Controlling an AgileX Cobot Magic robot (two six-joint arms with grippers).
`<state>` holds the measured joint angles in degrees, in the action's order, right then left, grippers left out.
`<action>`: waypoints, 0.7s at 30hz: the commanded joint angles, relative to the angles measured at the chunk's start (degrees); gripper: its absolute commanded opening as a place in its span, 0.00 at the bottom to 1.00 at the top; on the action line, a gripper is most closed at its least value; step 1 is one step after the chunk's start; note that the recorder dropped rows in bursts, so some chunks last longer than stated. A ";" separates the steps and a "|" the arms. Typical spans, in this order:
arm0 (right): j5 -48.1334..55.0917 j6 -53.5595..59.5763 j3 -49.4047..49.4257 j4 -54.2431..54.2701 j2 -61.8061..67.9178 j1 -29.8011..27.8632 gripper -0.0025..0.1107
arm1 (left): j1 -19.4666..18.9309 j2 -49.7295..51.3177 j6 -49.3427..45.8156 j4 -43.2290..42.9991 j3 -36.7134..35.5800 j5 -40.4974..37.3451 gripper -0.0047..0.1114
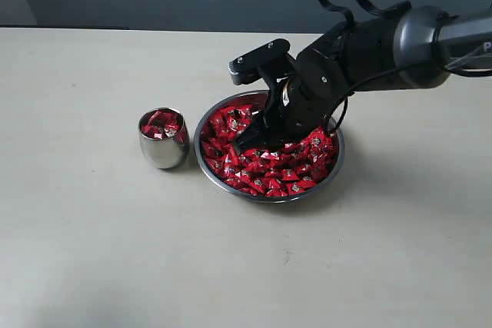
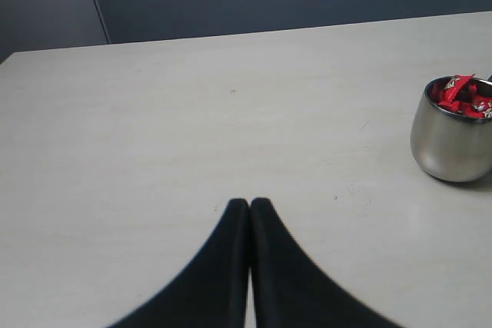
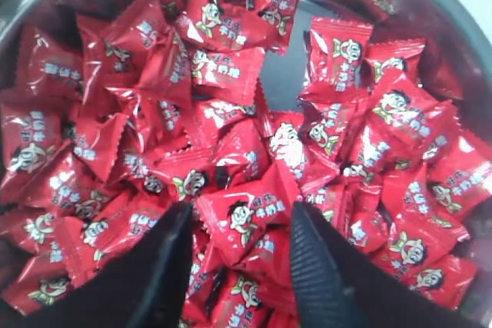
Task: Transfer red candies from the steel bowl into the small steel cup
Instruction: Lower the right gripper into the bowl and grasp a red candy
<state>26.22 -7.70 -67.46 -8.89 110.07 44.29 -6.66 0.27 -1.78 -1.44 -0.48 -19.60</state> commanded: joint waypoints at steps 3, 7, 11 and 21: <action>-2.18 0.21 0.34 -0.94 1.75 -0.43 0.38 | 0.46 -0.27 0.09 -0.11 0.48 0.31 0.04; -2.55 0.21 0.34 -0.80 2.82 -2.18 0.38 | 0.46 -0.27 0.09 -0.11 0.48 0.31 0.04; -2.55 0.21 0.34 1.52 3.50 -2.94 0.38 | 0.46 -0.27 0.09 -0.11 0.48 0.31 0.04; -0.40 5.45 0.34 2.93 -0.33 1.77 0.38 | 0.46 -0.27 0.09 -0.11 0.48 0.31 0.04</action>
<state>24.50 -5.20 -67.46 -6.82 111.25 44.19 -6.66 0.27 -1.78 -1.44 -0.48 -19.60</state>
